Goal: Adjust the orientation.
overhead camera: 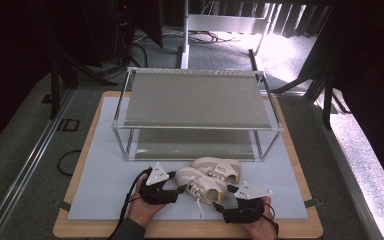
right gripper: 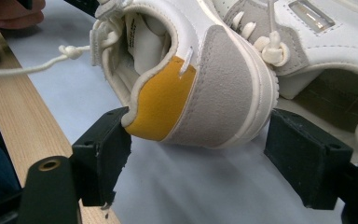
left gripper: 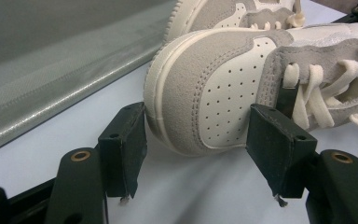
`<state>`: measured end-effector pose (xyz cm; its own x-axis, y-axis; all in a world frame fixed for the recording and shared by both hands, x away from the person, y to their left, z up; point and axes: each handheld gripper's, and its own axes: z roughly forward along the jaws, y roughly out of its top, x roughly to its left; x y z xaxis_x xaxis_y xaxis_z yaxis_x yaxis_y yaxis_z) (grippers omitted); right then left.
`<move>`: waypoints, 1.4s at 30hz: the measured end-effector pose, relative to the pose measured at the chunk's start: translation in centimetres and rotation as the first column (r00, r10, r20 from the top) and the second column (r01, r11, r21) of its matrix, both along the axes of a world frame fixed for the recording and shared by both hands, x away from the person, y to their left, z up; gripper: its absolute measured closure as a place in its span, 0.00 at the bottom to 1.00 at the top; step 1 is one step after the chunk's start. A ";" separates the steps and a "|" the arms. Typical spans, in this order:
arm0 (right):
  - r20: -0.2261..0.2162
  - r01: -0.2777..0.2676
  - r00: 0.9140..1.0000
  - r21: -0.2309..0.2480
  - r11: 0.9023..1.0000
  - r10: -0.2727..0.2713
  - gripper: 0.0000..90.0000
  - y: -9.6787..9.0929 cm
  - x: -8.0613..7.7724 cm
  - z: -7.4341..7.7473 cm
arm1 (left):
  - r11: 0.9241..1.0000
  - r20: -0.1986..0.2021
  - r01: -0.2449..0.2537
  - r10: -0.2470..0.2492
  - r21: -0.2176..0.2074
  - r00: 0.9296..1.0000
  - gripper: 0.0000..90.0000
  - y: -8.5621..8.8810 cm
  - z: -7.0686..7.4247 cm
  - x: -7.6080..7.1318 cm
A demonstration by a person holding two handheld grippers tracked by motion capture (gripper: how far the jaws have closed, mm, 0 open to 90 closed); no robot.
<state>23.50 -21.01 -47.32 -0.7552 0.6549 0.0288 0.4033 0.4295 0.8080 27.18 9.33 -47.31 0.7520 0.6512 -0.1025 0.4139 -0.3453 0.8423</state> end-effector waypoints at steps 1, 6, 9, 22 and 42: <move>0.001 -0.002 1.000 0.006 1.000 0.002 0.26 0.0 0.0 0.0 | 1.000 -0.004 -0.001 0.001 -0.001 1.000 0.42 0.1 0.1 -0.1; -0.010 -0.021 1.000 0.026 0.999 0.021 0.26 0.6 -0.2 0.1 | 1.000 -0.010 -0.011 0.011 0.002 1.000 0.42 0.8 0.4 -0.5; -0.013 -0.027 1.000 0.032 0.999 0.027 0.26 1.1 -0.2 0.2 | 1.000 -0.007 -0.022 0.022 0.005 1.000 0.42 1.4 0.5 -0.7; -0.076 -0.046 0.996 0.069 0.997 0.051 0.27 4.0 -0.2 1.1 | 0.996 -0.042 -0.088 0.089 0.019 0.995 0.46 3.9 1.0 -2.0; -0.127 0.070 0.990 0.137 0.988 -0.052 0.48 2.0 0.8 1.3 | 0.995 -0.009 -0.100 0.101 0.026 0.995 0.46 2.2 0.6 -0.4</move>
<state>24.27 -18.99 -46.04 -0.6989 0.6825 0.2139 0.5252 0.2868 0.8012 26.74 11.57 -46.67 0.6815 0.7260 -0.0920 0.4562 -0.3232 0.8291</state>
